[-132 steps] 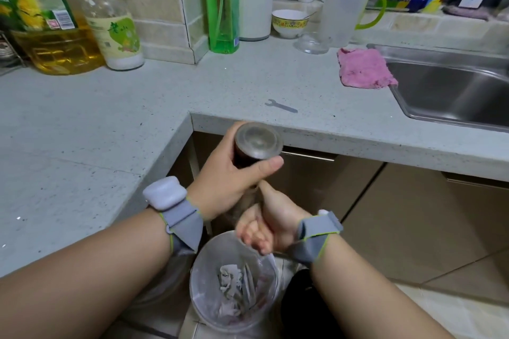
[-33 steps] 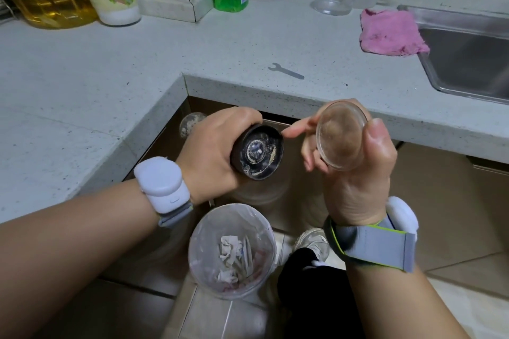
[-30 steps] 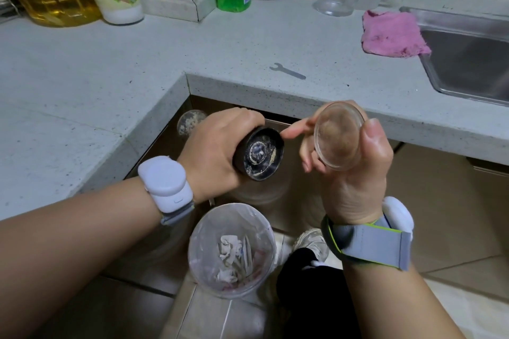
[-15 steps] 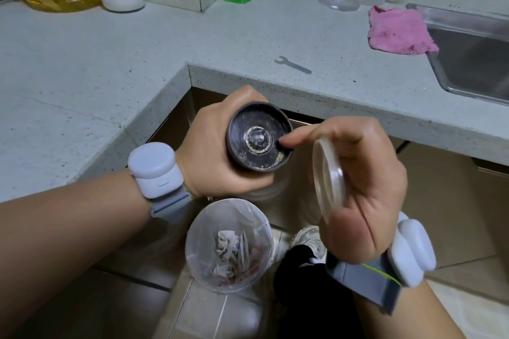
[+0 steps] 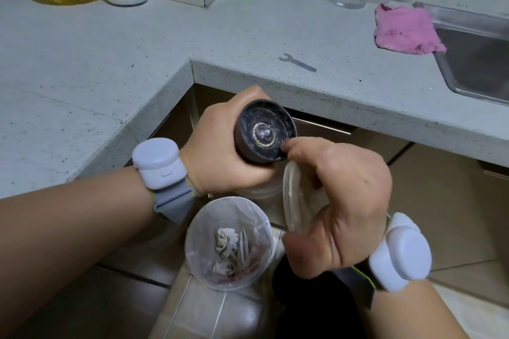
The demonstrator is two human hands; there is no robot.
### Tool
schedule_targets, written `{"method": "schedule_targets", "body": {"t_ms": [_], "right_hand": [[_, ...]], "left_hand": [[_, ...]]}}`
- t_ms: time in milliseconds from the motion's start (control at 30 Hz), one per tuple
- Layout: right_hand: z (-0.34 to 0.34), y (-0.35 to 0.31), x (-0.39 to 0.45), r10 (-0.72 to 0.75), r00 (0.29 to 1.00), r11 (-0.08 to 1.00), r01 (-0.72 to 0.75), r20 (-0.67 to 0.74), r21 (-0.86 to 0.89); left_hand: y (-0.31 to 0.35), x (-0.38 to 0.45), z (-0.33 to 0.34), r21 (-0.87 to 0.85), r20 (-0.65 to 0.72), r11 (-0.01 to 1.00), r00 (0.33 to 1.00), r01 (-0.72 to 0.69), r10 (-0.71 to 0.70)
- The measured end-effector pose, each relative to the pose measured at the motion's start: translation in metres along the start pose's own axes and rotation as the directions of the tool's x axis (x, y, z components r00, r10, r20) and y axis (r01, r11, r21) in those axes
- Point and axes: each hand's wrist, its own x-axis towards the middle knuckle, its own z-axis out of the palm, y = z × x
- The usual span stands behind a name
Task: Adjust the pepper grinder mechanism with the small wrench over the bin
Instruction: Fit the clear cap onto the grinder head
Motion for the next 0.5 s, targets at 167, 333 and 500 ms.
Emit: {"method": "schedule_targets", "body": {"t_ms": [167, 333, 500], "right_hand": [[0.003, 0.009, 0.001, -0.139, 0.990, 0.979, 0.137, -0.002, -0.152], [0.015, 0.014, 0.000, -0.217, 0.976, 0.962, 0.215, 0.009, -0.165], [0.019, 0.018, -0.010, 0.120, 0.979, 0.980, -0.090, -0.163, 0.179]], "left_hand": [[0.001, -0.002, 0.005, 0.000, 0.021, 0.996, 0.995, 0.094, -0.094], [0.002, -0.003, 0.005, 0.066, 0.105, 0.995, 0.991, 0.078, -0.085], [-0.001, -0.003, 0.003, 0.271, 0.164, 0.963, 0.986, -0.004, -0.042]]}}
